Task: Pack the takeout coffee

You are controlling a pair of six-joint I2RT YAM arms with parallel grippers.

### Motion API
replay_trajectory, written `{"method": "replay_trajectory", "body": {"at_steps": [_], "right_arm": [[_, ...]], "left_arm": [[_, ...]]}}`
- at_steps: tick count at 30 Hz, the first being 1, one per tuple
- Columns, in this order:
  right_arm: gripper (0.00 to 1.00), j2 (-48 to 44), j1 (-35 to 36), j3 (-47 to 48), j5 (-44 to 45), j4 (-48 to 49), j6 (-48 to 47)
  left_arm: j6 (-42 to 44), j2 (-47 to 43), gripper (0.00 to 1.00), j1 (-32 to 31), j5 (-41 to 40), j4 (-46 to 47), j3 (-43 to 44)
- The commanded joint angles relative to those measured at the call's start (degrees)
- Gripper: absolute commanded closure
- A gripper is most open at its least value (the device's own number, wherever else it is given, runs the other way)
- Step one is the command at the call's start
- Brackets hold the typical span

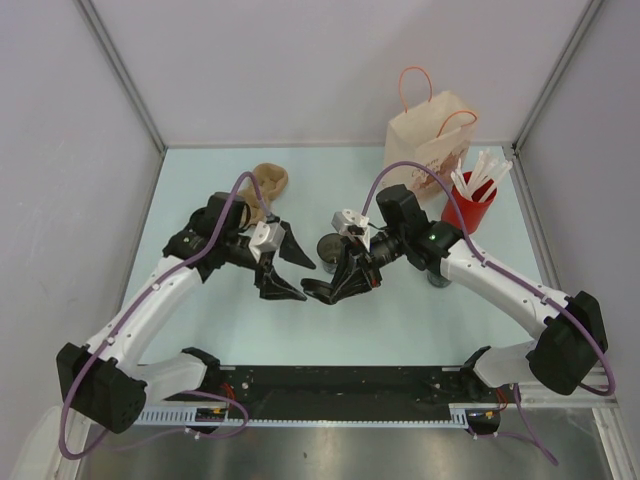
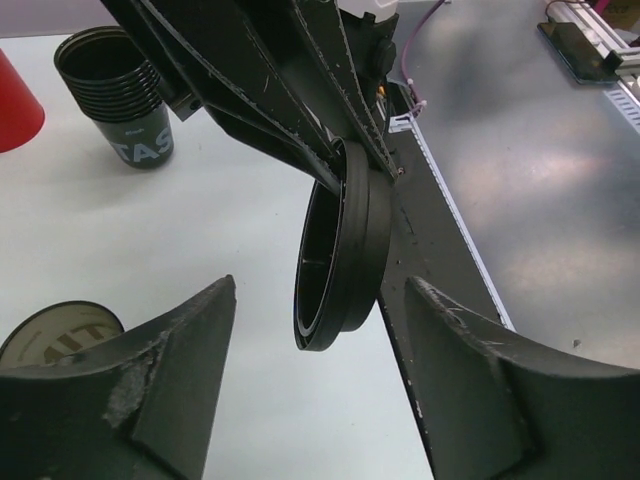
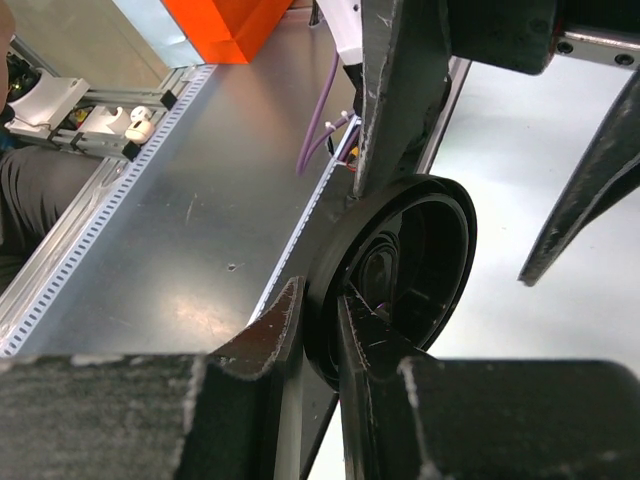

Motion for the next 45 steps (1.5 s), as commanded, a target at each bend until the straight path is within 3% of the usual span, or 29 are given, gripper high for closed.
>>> {"method": "replay_trajectory", "body": {"at_steps": [1,11,20,30,33,35,36,39,42,45], "right_arm": [[0.89,-0.3,-0.4,1.8,0.0,-0.2,-1.4],[0.89,0.2,-0.7,1.8,0.5,-0.3,-1.6],[0.87,0.0,-0.6,1.8,1.0,0.5,-1.1],[0.75,-0.9,-0.6,1.8,3.8,1.2,-0.8],[0.65,-1.7,-0.8,1.8,7.0,1.5,-1.4],[0.51,-2.6,-1.2,1.8,11.4,1.5,-2.2],[0.36,-3.2,-1.4,1.7,13.4,1.6,-2.7],[0.16,-6.6,-3.2,1.7,21.9,1.0,-6.0],[0.07,-10.1,-4.9,3.1,29.3,-3.3,-13.4],[0.05,-11.6,-4.7,5.2,35.1,-10.8,-22.5]], "left_arm": [[1.3,0.5,0.36,-1.6,3.3,0.9,-0.4],[1.8,1.3,0.42,-3.5,2.9,-0.1,-0.3],[2.6,1.3,0.58,-4.1,2.2,-0.8,-0.6],[1.3,1.5,0.79,-4.3,1.6,-0.1,-0.8],[0.3,1.2,0.82,-4.3,1.4,0.8,-1.1],[-1.1,1.0,0.82,-4.3,0.9,1.9,-1.4],[-1.9,0.9,0.82,-4.3,0.7,2.6,-1.6],[-4.3,0.8,0.82,-4.3,0.3,3.9,-1.9],[-9.5,0.4,0.82,-4.1,-0.5,7.9,-2.3],[-17.7,1.6,0.80,-3.2,-0.1,13.8,-2.7]]}}
